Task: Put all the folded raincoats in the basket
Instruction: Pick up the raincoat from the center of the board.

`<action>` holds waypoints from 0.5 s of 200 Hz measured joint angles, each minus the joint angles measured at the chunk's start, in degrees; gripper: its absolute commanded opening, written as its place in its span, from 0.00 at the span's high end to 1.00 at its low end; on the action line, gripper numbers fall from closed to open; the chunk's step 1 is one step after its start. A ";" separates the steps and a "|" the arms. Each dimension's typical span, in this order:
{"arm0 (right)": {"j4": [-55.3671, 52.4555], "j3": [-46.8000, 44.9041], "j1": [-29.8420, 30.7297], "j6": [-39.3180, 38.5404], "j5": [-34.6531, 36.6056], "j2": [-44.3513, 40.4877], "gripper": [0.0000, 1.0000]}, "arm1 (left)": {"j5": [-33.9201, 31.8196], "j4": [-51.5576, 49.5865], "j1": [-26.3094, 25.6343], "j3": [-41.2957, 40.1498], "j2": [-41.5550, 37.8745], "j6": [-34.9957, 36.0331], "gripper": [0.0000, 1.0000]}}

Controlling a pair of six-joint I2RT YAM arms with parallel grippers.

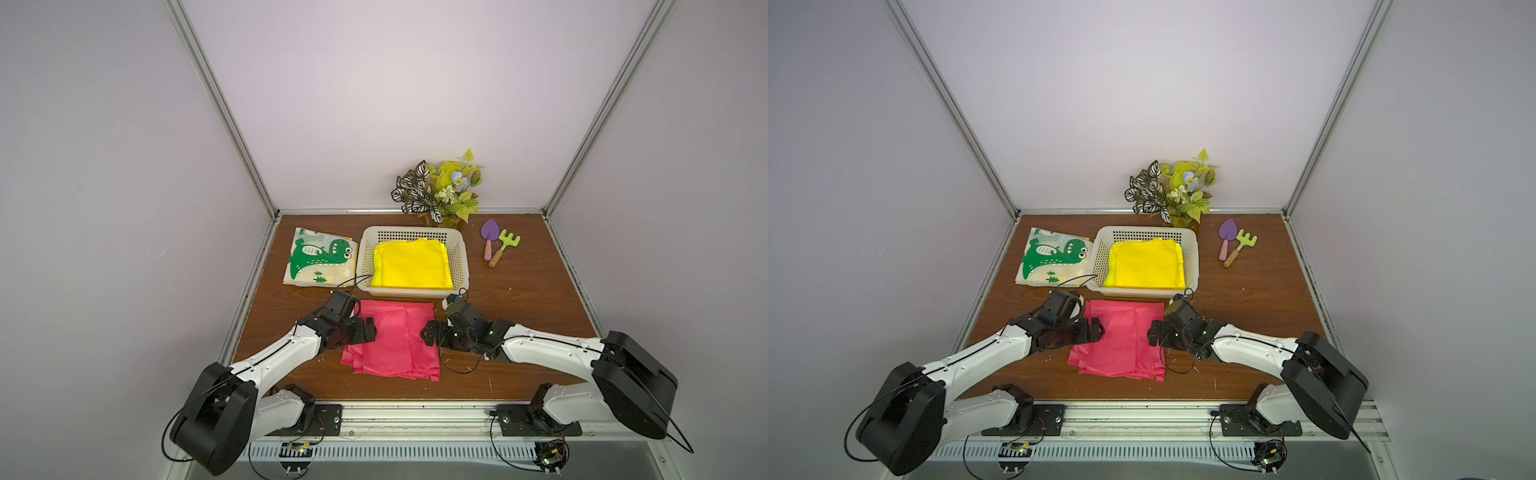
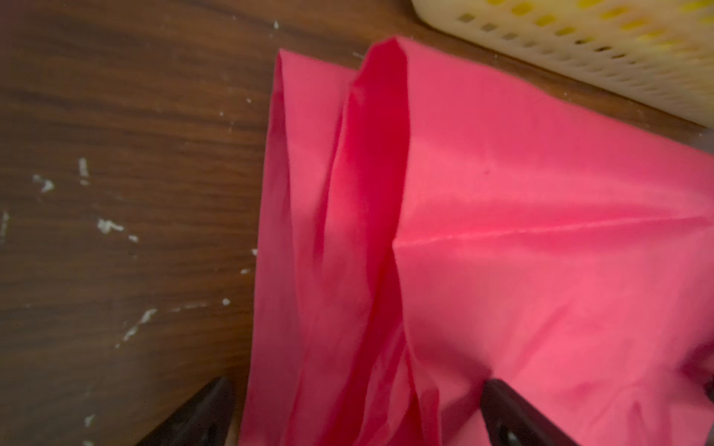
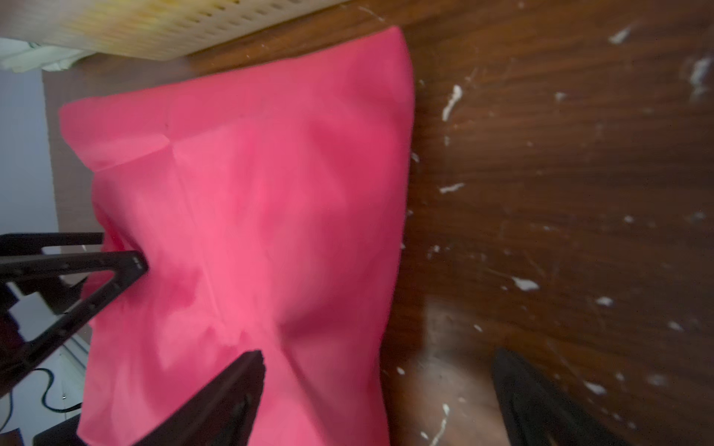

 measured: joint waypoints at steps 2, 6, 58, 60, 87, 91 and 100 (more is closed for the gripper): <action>0.22 0.11 0.00 0.00 -0.17 0.22 0.03 | 0.04 0.33 0.00 0.00 0.09 0.00 0.00; 0.81 0.26 0.00 -0.15 -0.39 0.74 0.03 | 0.04 0.87 0.00 -0.02 0.35 0.00 0.00; 7.23 0.66 0.57 0.13 -2.58 4.13 0.12 | 1.49 7.21 0.00 -1.53 1.36 -0.28 0.16; 7.39 0.66 0.63 0.15 -2.69 4.24 0.13 | 1.57 7.39 0.00 -1.62 1.33 -0.09 0.17; 10.08 0.94 1.84 1.16 -3.58 6.23 0.23 | 2.16 9.68 -0.63 -2.99 0.81 -1.16 0.24; 10.36 1.14 2.03 1.22 -3.56 6.58 0.24 | 2.21 9.84 -0.92 -3.08 0.74 -1.49 0.26; 10.60 1.77 2.49 1.49 -3.56 7.48 0.27 | 2.29 10.01 -1.60 -3.19 0.72 -1.75 0.30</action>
